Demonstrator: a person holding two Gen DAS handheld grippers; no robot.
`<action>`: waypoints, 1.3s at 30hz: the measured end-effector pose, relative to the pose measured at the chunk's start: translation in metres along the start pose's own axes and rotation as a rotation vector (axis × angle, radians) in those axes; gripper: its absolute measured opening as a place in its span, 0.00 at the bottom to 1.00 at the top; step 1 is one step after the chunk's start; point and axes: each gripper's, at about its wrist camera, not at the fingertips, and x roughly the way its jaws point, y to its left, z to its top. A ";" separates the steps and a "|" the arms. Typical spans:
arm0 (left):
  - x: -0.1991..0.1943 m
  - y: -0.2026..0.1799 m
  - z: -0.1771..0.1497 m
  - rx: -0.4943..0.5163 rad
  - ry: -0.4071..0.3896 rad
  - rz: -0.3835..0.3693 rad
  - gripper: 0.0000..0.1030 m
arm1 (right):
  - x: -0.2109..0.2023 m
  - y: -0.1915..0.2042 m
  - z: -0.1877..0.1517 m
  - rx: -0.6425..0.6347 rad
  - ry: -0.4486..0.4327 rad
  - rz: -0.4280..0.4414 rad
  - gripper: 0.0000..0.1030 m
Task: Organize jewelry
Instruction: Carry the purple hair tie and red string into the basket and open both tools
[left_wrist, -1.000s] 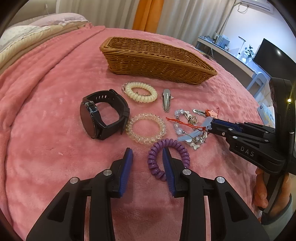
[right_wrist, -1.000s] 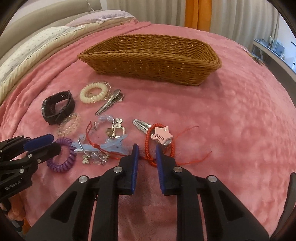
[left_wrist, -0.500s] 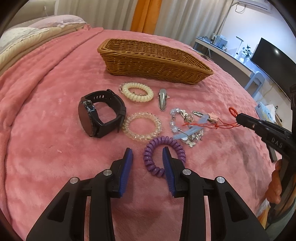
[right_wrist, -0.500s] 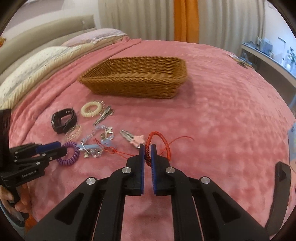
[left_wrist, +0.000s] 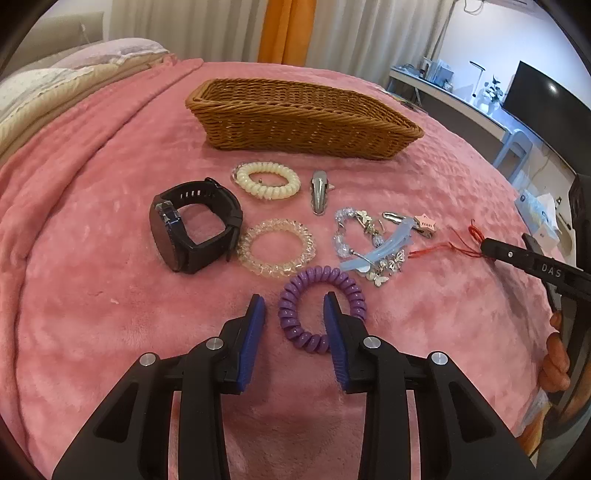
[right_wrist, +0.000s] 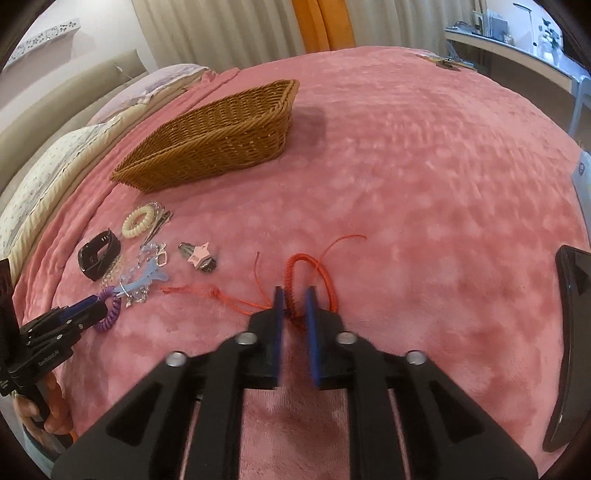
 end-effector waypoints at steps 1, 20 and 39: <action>0.000 0.000 0.000 0.001 0.000 0.000 0.30 | -0.003 -0.001 -0.001 0.003 -0.011 -0.006 0.36; -0.001 -0.003 -0.006 0.008 0.005 0.029 0.31 | 0.006 -0.005 -0.003 -0.075 0.032 -0.073 0.60; -0.056 -0.002 0.014 -0.015 -0.185 -0.078 0.08 | -0.039 0.070 0.016 -0.197 -0.123 0.052 0.09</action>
